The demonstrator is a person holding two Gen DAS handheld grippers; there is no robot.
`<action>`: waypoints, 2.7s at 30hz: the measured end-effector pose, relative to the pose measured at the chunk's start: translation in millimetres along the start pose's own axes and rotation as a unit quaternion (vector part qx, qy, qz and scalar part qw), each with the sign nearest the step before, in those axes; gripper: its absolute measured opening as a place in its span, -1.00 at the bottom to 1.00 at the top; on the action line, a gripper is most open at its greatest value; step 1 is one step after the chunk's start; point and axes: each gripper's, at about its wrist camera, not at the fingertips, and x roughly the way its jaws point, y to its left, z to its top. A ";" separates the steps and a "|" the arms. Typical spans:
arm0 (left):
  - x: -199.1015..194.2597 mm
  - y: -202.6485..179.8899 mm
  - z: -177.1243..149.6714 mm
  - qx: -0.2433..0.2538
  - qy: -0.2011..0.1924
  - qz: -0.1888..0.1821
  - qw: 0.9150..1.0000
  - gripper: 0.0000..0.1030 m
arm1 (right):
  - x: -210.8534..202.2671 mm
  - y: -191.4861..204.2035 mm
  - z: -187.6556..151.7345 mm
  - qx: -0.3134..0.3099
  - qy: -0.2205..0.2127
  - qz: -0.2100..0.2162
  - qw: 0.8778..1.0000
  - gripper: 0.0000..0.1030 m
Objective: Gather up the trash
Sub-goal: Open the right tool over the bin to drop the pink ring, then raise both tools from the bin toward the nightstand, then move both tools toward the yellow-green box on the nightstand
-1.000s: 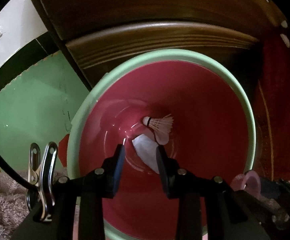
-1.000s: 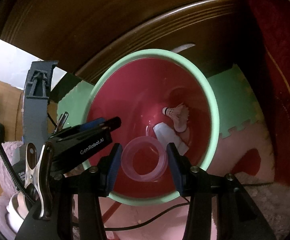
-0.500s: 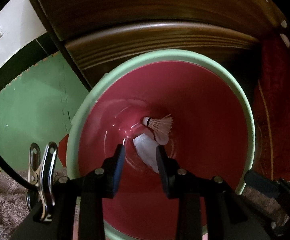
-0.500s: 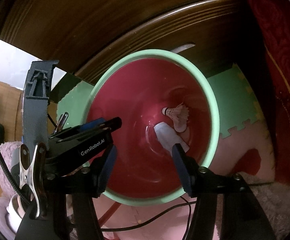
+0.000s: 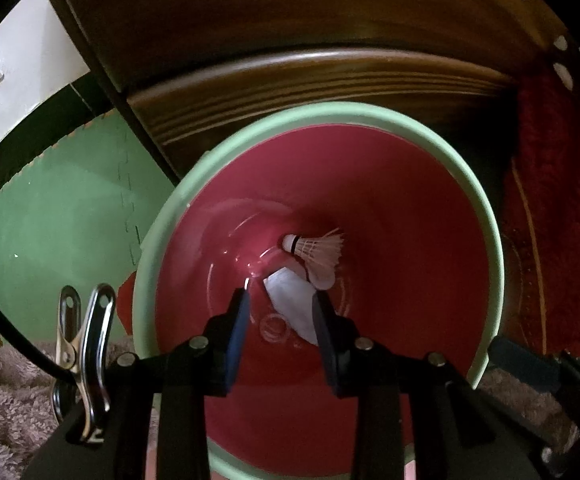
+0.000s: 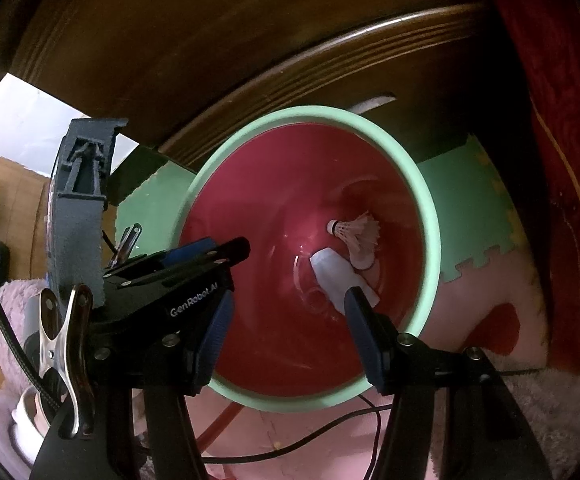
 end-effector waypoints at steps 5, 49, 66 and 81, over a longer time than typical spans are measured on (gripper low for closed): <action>-1.4 -2.0 -1.5 -0.002 -0.003 0.004 1.000 -0.37 | -4.8 1.8 0.7 -0.006 -0.006 0.001 1.000 0.15; -151.1 -32.4 -29.0 0.051 -0.124 -0.038 0.990 -0.37 | -129.1 30.5 -14.1 -0.085 -0.166 0.028 0.982 0.16; -238.4 -48.9 -7.7 0.067 -0.190 -0.064 0.977 0.13 | -212.6 26.1 12.0 -0.105 -0.245 -0.005 0.964 0.16; -288.4 -70.0 41.8 0.056 -0.224 -0.096 0.968 0.20 | -265.9 17.9 54.7 -0.106 -0.304 -0.027 0.946 0.19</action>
